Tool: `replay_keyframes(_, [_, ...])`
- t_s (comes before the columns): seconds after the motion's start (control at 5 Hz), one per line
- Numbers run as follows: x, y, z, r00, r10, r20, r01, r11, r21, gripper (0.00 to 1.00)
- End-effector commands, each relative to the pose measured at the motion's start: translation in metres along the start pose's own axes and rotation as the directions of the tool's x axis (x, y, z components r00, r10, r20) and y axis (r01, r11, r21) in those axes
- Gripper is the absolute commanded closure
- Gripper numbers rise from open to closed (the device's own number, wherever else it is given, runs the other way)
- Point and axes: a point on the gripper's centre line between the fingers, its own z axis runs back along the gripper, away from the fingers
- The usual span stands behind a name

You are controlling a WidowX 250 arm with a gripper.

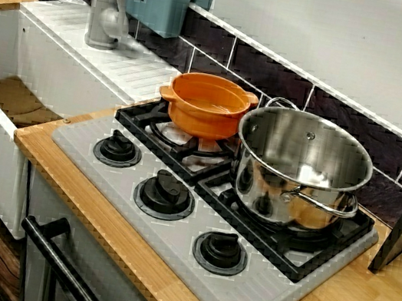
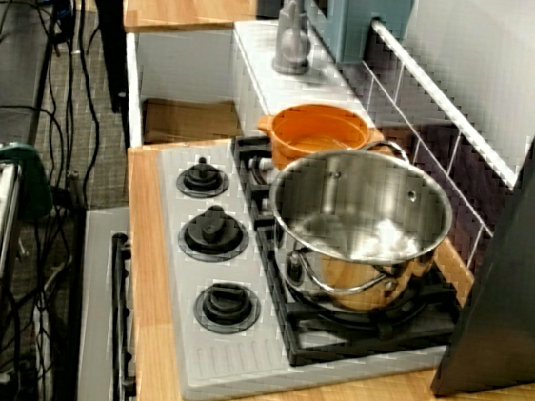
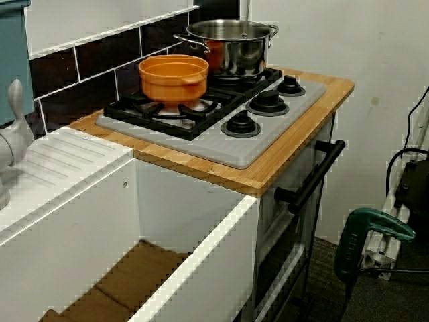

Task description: Lift pot from stove

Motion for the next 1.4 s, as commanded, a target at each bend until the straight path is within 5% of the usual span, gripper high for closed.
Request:
replay_keyframes(0.0, [0.000, 0.000, 0.000, 1.000, 0.000, 0.000, 0.000, 1.000, 0.000, 0.00])
replay_keyframes(0.6, [0.015, 0.020, -0.041, 0.995, 0.082, -0.048, -0.082, 0.997, -0.007, 0.00])
replay_keyframes(1.2, [0.004, 0.017, -0.076, 0.976, 0.203, -0.080, -0.199, 0.978, 0.057, 0.00])
